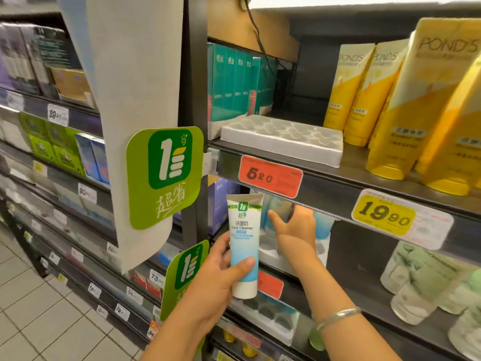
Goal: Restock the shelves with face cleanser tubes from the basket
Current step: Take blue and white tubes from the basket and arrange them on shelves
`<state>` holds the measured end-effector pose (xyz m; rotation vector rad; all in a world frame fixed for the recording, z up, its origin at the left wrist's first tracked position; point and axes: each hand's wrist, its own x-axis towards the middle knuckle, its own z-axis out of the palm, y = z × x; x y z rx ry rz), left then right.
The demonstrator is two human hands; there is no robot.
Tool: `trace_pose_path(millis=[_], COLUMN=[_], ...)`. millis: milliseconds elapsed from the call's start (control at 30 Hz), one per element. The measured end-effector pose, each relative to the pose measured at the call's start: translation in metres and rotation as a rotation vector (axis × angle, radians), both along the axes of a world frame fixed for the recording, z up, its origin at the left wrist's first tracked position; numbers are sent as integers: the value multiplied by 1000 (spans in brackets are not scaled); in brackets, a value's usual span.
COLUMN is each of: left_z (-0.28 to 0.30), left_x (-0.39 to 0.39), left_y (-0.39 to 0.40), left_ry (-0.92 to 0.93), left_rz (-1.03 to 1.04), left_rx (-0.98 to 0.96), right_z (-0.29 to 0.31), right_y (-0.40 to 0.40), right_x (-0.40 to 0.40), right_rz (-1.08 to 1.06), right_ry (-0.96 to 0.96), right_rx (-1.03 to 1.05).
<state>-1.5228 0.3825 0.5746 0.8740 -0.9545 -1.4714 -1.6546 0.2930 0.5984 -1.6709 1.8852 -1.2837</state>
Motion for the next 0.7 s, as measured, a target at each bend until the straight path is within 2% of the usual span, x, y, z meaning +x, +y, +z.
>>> trace_pose_path(millis=[233, 400, 533, 633, 700], left_z=[0, 3, 2, 3, 7], left_x=[3, 4, 1, -6, -13], left_y=[-7, -10, -13, -17, -22], left_ry=[-9, -39, -53, -96, -162], left_rz=[-15, -50, -86, -130, -166], left_rx=[-11, -42, -31, -33, -48], right_z=[-5, -3, 0, 6, 11], right_y=[1, 7, 26, 43, 52], right_x=[0, -6, -16, -24, -29], right_rz=[15, 5, 66, 206, 328], right_ry=[-42, -171, -309, -437, -470], right_rx=[44, 109, -13, -75, -26])
